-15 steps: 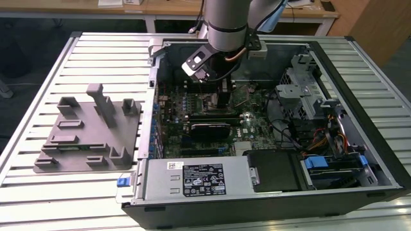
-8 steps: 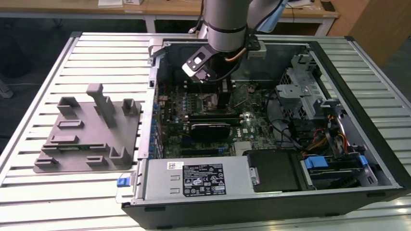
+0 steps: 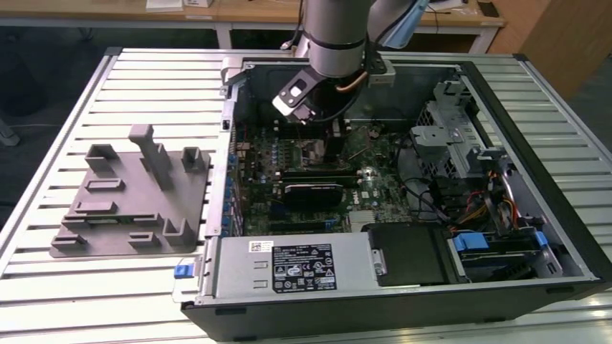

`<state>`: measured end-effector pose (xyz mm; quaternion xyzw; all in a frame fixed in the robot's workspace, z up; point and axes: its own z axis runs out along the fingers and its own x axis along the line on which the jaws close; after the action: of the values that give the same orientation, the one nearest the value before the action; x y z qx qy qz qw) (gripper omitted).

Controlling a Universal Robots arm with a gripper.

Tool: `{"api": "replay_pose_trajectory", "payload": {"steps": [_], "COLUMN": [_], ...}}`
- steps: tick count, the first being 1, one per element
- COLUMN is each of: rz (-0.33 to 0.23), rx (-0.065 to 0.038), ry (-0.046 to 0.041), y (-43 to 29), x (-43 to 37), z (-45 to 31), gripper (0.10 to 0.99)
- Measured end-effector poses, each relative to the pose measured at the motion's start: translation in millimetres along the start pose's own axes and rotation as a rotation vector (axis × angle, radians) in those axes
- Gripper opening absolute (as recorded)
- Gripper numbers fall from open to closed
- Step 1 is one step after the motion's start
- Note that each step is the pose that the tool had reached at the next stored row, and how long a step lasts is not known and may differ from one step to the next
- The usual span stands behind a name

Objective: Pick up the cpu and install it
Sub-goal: 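Place the cpu into insertion slot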

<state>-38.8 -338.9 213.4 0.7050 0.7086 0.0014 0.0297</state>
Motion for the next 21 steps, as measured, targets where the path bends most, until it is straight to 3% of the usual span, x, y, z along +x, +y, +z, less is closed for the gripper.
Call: {"api": "replay_pose_trajectory", "payload": {"steps": [8,21], "rz": [-0.010,-0.002], "rx": [0.000,0.000], "ry": [-0.0028,-0.0032], "y": [-0.8,-6.4], "x": [5.6,6.4], "z": [3.6,12.6], "gripper": [0.541,0.541]}}
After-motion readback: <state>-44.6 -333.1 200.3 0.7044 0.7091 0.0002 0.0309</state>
